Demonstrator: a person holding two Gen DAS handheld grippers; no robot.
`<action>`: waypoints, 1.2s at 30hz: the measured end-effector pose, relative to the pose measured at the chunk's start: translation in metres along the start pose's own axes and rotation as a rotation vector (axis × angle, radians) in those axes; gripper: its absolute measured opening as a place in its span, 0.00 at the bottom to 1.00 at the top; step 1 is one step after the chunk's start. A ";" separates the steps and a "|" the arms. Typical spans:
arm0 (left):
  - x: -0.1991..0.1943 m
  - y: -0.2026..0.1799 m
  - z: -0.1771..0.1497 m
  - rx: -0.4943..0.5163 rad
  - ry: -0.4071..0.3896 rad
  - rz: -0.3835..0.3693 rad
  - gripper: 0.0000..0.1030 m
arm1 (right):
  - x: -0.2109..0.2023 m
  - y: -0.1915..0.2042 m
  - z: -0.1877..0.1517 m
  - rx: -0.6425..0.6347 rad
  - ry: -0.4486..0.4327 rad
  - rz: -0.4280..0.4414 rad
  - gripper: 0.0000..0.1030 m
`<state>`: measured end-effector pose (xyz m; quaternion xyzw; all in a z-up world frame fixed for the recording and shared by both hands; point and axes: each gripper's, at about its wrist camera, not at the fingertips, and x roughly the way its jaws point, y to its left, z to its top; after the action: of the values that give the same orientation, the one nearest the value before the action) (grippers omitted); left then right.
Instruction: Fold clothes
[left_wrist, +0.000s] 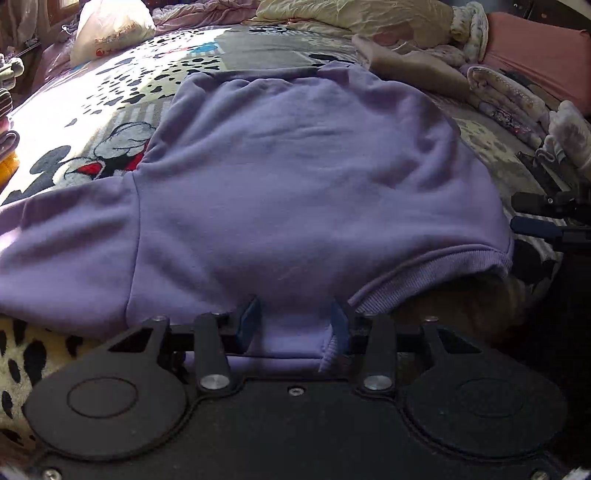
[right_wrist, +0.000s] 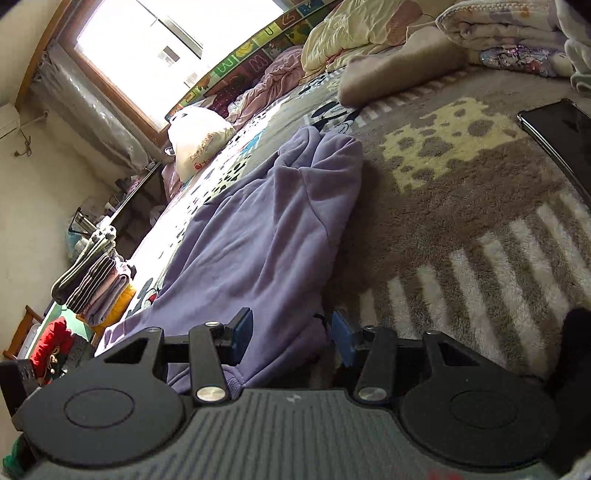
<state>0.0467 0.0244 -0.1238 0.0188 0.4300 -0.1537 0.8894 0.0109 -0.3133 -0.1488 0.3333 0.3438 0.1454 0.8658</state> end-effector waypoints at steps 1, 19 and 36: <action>-0.005 0.003 0.005 -0.048 -0.025 -0.042 0.40 | 0.002 -0.006 0.000 0.038 -0.005 0.003 0.48; 0.057 0.100 0.054 -0.639 -0.296 -0.263 0.52 | 0.087 -0.027 0.092 0.132 -0.122 -0.026 0.54; 0.075 0.127 0.055 -0.760 -0.297 -0.432 0.59 | 0.118 0.103 0.097 -0.478 -0.155 -0.068 0.22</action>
<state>0.1688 0.1169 -0.1594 -0.4210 0.3177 -0.1682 0.8328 0.1608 -0.2274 -0.0857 0.1174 0.2433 0.1676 0.9481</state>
